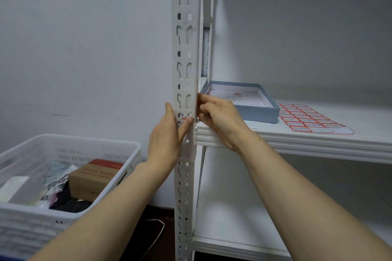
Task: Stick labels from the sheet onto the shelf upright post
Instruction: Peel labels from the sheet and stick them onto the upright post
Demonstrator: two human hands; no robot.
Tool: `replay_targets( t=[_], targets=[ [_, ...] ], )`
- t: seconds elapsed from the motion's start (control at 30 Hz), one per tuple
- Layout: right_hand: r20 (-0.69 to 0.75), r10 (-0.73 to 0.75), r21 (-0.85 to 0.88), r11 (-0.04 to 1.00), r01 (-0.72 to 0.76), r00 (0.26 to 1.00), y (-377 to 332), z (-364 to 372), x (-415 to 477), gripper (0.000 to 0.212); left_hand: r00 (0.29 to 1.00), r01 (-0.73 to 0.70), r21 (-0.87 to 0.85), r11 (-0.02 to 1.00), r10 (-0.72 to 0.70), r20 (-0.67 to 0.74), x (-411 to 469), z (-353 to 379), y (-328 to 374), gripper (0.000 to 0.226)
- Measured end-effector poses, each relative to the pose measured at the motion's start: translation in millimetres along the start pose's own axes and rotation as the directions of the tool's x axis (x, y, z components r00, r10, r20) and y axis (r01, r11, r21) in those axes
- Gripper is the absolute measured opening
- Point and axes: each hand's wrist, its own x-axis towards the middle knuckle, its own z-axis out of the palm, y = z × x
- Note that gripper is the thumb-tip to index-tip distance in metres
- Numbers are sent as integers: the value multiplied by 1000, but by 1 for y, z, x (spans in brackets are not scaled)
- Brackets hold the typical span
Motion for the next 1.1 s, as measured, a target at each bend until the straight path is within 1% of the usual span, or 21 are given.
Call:
replay_targets(
  t=[0.1, 0.27, 0.4, 0.53, 0.6, 0.73, 0.83, 0.87, 0.93, 1.0, 1.07, 1.1],
  targets=[
    [2, -8, -11, 1000, 8, 1000, 0, 0, 0, 48, 1000, -15, 55, 998, 16, -18, 0, -3, 4, 69],
    [5, -15, -35, 999, 15, 1000, 0, -1, 0, 48, 999, 21, 157, 987, -16, -32, 3, -2, 7, 65],
    [7, -19, -34, 999, 20, 1000, -1, 0, -1, 49, 997, 56, 174, 983, -46, -57, 1, 1, 10, 59],
    [7, -24, -33, 999, 24, 1000, -1, -1, 0, 48, 996, 54, 183, 982, -40, -80, -2, 0, 14, 46],
    [8, -25, -32, 999, 25, 1000, 0, -1, 0, 48, 994, 76, 184, 980, -61, -87, -4, -1, 17, 42],
    [12, -29, -46, 998, 30, 999, -2, -1, -1, 48, 992, 106, 164, 981, -93, -87, -7, 0, 23, 36],
    [6, -33, -72, 997, 33, 999, -1, 0, -2, 48, 983, 148, 128, 981, -131, -131, -2, -3, 21, 17],
    [3, -34, -83, 996, 34, 999, -1, 0, -2, 48, 979, 152, 110, 982, -135, -151, 0, -3, 18, 14],
    [3, -36, -91, 995, 36, 999, -2, -1, -2, 48, 980, 120, 68, 991, -107, -165, 3, -3, 11, 16],
    [-6, -30, -95, 995, 29, 1000, -1, -2, -2, 47, 980, 94, 3, 996, -92, -176, 2, -1, 6, 23],
    [-18, -27, -114, 993, 25, 999, -1, -1, -1, 47, 976, 103, -82, 991, -117, -185, -1, 1, 2, 33],
    [-22, -26, -125, 992, 23, 999, -2, -1, -2, 46, 969, 128, -148, 981, -156, -193, -2, 2, -1, 36]
  ],
)
